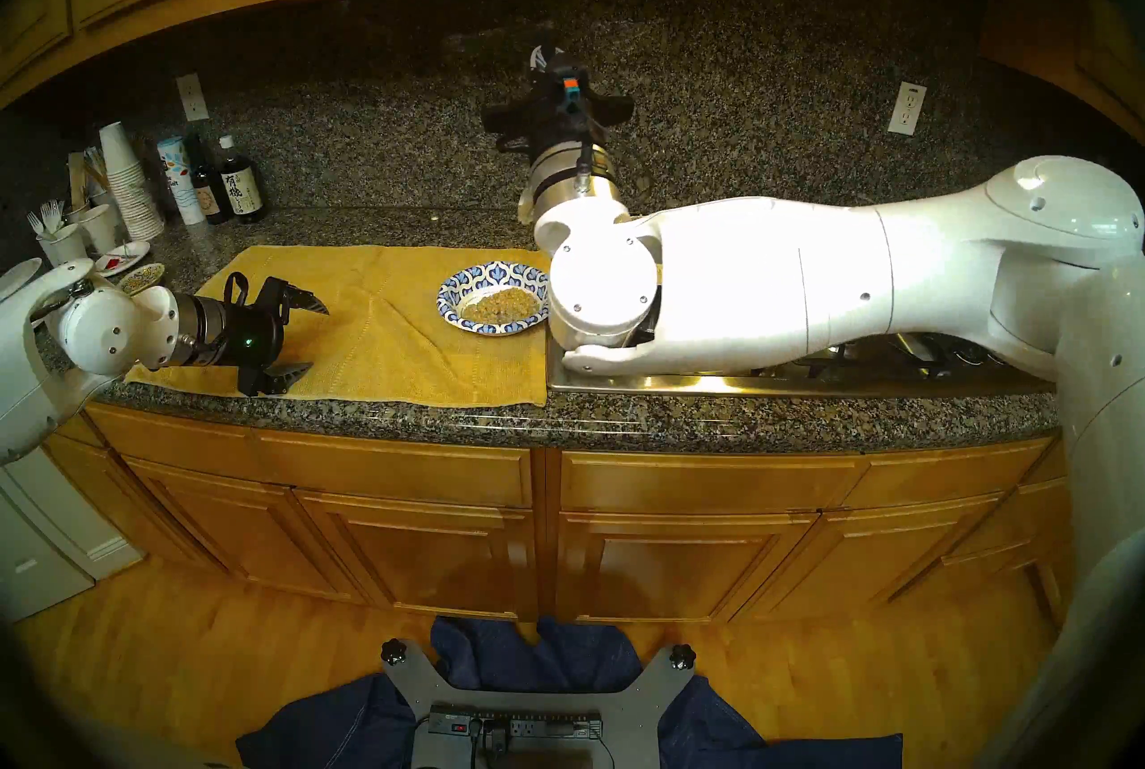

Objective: Scoop oatmeal into bowl

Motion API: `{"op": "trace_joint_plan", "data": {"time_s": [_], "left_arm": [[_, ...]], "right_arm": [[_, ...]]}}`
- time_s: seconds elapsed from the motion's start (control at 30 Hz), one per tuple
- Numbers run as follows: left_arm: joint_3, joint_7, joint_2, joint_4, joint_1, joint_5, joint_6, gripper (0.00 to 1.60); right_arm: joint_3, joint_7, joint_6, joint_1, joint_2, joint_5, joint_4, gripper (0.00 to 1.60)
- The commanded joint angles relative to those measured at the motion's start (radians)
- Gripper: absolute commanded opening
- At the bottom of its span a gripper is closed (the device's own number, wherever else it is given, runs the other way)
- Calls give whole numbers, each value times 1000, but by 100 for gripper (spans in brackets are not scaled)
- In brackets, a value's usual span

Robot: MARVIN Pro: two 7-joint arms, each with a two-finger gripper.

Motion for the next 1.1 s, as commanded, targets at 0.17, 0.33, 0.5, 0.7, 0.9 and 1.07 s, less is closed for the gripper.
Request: {"op": "trace_joint_plan", "data": {"time_s": [0.17, 0.33, 0.5, 0.7, 0.9, 1.07], "left_arm": [[-2, -1, -1, 1, -2, 1, 0, 160], [-2, -1, -1, 1, -2, 1, 0, 160], [-2, -1, 0, 1, -2, 1, 0, 160], [-1, -1, 0, 1, -2, 1, 0, 160], [-1, -1, 0, 1, -2, 1, 0, 160], [-1, -1, -1, 1, -2, 1, 0, 160]], "right_arm": [[-17, -104, -17, 103, 174, 33, -4, 0], [-42, -94, -23, 122, 242, 47, -42, 0], [-79, -83, -31, 141, 273, 68, -70, 0], [-109, -73, -38, 166, 327, 74, -124, 0], [-172, -58, -43, 191, 400, 90, -203, 0], [-227, -55, -43, 198, 443, 109, -245, 0]]}}
